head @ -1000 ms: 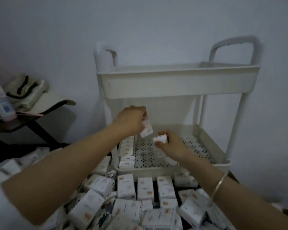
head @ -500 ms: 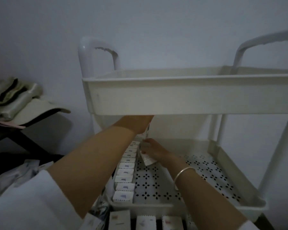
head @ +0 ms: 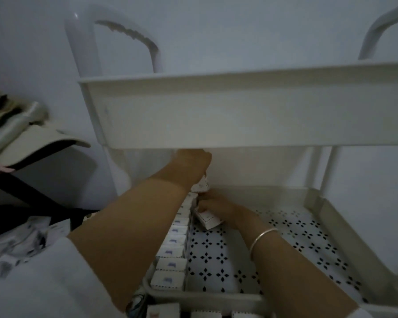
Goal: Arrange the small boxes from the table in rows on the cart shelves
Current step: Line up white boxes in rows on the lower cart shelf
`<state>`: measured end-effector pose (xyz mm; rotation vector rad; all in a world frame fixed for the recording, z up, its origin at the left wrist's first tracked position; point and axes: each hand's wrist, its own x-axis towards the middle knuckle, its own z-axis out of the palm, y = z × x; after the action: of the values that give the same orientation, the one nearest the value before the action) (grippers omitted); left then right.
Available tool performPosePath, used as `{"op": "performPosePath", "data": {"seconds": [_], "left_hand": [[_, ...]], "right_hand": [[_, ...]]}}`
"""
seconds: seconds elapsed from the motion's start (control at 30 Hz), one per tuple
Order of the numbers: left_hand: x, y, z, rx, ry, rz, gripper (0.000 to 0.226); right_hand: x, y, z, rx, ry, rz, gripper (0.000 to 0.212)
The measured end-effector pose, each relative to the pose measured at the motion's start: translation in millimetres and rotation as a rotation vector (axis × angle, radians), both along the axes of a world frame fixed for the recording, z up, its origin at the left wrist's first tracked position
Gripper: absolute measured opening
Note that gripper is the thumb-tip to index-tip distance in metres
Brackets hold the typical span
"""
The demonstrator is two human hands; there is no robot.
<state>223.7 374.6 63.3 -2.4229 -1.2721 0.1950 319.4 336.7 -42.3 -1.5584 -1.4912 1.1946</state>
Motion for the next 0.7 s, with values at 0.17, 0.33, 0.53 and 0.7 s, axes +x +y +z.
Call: {"op": "performPosePath", "data": {"seconds": [0.17, 0.33, 0.53, 0.7], "left_hand": [[-1.1, -4.1, -4.1, -0.057, -0.088, 0.011, 0.039], [-3.8, 1.2, -6.4, -0.053, -0.246, 0.057, 0.04], [-1.9, 7.0, -10.5, -0.075, -0.282, 0.077, 0.037], [-2.2, 11.8, -19.3, -0.082, -0.218, 0.092, 0.031]], "right_hand": [[-0.8, -3.3, -4.7, -0.022, -0.013, -0.014, 0.011], [-1.1, -5.2, -5.7, -0.025, -0.001, -0.027, 0.038], [-0.5, -6.2, -3.0, -0.018, 0.044, -0.007, 0.036], [-1.9, -4.8, -7.8, -0.074, 0.035, -0.032, 0.013]]}}
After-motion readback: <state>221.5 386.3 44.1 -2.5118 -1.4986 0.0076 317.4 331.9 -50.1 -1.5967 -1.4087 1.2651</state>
